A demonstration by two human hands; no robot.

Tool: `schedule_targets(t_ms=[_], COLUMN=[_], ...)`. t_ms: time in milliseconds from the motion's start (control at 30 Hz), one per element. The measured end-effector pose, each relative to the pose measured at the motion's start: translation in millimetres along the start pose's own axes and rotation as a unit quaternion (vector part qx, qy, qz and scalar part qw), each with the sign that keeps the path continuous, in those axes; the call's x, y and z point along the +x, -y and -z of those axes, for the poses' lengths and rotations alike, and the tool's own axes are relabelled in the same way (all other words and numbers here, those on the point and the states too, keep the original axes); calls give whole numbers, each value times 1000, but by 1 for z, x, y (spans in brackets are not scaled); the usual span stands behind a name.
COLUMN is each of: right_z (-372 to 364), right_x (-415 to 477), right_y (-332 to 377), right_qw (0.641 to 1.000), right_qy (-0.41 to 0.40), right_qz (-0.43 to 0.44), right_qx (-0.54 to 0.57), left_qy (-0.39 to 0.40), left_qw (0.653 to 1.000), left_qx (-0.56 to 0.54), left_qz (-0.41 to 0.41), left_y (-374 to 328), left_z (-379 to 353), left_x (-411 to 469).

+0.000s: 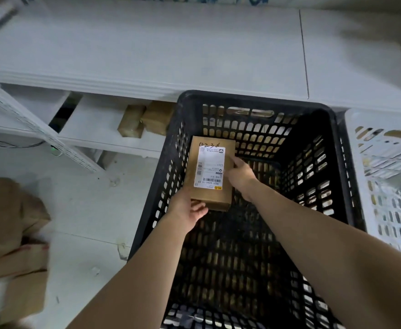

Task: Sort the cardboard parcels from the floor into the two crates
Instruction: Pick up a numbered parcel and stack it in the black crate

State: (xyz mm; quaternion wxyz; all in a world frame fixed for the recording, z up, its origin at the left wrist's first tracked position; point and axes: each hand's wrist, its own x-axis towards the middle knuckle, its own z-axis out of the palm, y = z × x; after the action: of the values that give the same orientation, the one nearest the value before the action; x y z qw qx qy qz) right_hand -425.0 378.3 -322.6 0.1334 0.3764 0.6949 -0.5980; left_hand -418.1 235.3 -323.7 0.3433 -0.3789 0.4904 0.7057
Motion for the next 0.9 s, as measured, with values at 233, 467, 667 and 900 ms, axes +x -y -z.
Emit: schedule_targets(t_ms=[233, 467, 667, 900], right_z=[8, 47, 96, 163], right_x=[-39, -125, -217, -326], right_y=[24, 68, 98, 101], right_qw=[999, 989, 959, 903], right_qy=[-12, -30, -43, -128], right_qz=[32, 136, 231, 328], right_qx=[12, 55, 157, 247], left_qy=[-23, -25, 59, 284], left_qw=[1000, 985, 938, 831], left_qx=[-11, 107, 143, 179], left_qz=[-10, -136, -310, -443], left_y=[-12, -29, -32, 7], left_z=[2, -32, -74, -130], left_x=[-32, -115, -207, -328])
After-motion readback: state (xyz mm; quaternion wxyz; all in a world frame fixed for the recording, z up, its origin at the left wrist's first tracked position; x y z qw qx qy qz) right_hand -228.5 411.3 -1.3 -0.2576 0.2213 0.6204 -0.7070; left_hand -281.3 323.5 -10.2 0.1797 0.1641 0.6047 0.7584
